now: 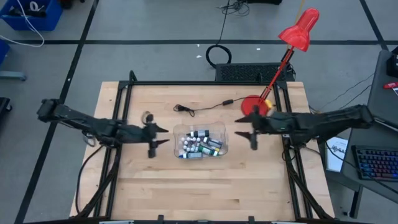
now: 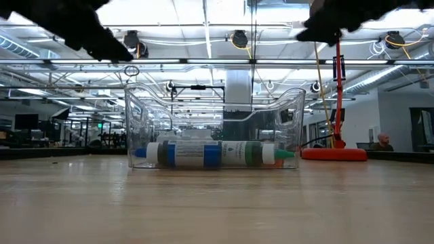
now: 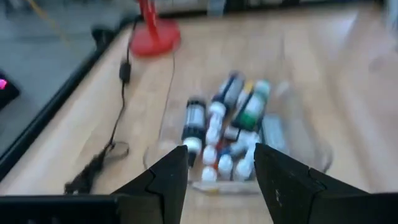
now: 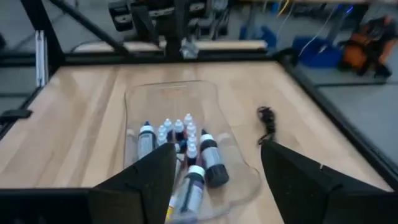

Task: Pick & Place food coloring
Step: Return to Home Position

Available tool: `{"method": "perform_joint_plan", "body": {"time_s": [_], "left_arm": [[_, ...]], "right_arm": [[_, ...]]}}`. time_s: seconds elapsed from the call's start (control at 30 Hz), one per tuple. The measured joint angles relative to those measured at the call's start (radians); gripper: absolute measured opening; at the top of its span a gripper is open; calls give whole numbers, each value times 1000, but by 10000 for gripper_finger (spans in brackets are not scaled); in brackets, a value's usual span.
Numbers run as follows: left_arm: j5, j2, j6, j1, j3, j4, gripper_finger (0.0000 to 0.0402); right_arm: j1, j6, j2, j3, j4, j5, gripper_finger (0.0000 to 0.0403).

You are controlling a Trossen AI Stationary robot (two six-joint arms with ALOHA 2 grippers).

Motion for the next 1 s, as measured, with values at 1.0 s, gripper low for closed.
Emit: {"method": "perform_joint_plan", "body": {"time_s": [1.0], "left_arm": [[-6, -901, -34, -107, -410, -159, 186]], "right_arm": [[54, -113, -846, -693, 234, 86, 215]]}}
